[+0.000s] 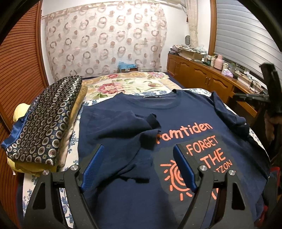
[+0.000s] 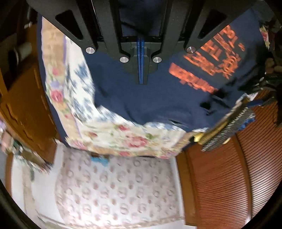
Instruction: Fold small clothes
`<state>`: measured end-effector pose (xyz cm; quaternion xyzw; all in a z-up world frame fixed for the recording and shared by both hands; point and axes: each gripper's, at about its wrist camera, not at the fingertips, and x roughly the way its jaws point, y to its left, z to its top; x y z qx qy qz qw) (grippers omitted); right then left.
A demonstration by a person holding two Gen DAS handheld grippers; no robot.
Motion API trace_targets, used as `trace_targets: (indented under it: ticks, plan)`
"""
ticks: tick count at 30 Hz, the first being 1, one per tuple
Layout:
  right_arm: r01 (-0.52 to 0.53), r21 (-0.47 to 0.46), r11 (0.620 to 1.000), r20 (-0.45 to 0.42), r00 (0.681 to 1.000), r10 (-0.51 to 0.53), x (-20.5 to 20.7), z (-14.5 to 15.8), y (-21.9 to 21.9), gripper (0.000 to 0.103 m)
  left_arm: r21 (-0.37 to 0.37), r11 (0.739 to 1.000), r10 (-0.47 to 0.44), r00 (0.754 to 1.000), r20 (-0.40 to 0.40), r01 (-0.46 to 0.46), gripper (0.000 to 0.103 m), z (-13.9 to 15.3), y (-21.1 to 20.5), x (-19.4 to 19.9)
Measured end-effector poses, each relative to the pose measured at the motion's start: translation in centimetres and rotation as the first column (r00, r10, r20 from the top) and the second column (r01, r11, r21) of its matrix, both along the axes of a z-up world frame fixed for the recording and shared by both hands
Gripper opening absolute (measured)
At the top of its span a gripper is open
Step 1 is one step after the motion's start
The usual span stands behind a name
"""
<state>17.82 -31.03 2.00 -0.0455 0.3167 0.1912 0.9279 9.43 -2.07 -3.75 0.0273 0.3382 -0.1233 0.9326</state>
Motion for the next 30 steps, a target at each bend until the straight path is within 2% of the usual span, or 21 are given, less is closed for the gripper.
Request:
trace_targets:
  ticks: [5,8,10,11,15,19,23,30]
  plan:
    - [0.06,-0.005,0.998,-0.009,0.998,-0.06,0.6,-0.5,-0.8,0.002,-0.003,1.0,0.002,1.0,0.0,-0.002,0.081,-0.1,0.5,-0.3]
    - [0.14,-0.032,0.99,-0.039,0.989,-0.142,1.0,-2.0,-2.5,0.018,-0.004,1.0,0.0,1.0,-0.002,0.0,0.081,-0.2,0.6,-0.4]
    - [0.186,-0.055,0.981,-0.054,0.98,-0.189,1.0,-3.2,-4.1,0.033,-0.004,1.0,0.0,1.0,-0.004,0.0,0.081,-0.4,0.6,-0.3]
    - [0.201,-0.063,0.977,-0.064,0.977,-0.205,0.9,-3.7,-4.9,0.035,-0.005,1.0,-0.001,1.0,-0.005,0.001,0.081,-0.4,0.6,-0.3]
    - [0.259,-0.066,0.964,-0.101,0.959,-0.265,0.1,-5.4,-7.9,0.035,-0.004,1.0,-0.005,1.0,-0.01,0.005,0.081,-0.6,0.3,-0.3]
    - [0.276,-0.068,0.959,-0.136,0.95,-0.283,-0.5,-6.2,-9.4,0.035,-0.003,1.0,-0.007,1.0,-0.012,0.007,0.081,-0.8,0.1,-0.2]
    - [0.264,-0.087,0.96,-0.156,0.949,-0.275,-0.8,-6.6,-8.6,0.035,0.004,1.0,-0.012,1.0,-0.015,0.012,0.081,-0.9,-0.2,-0.2]
    - [0.256,-0.114,0.96,-0.157,0.949,-0.272,-0.7,-5.3,-7.5,0.035,0.005,1.0,-0.01,1.0,-0.02,0.01,0.081,-1.1,-0.2,-0.1]
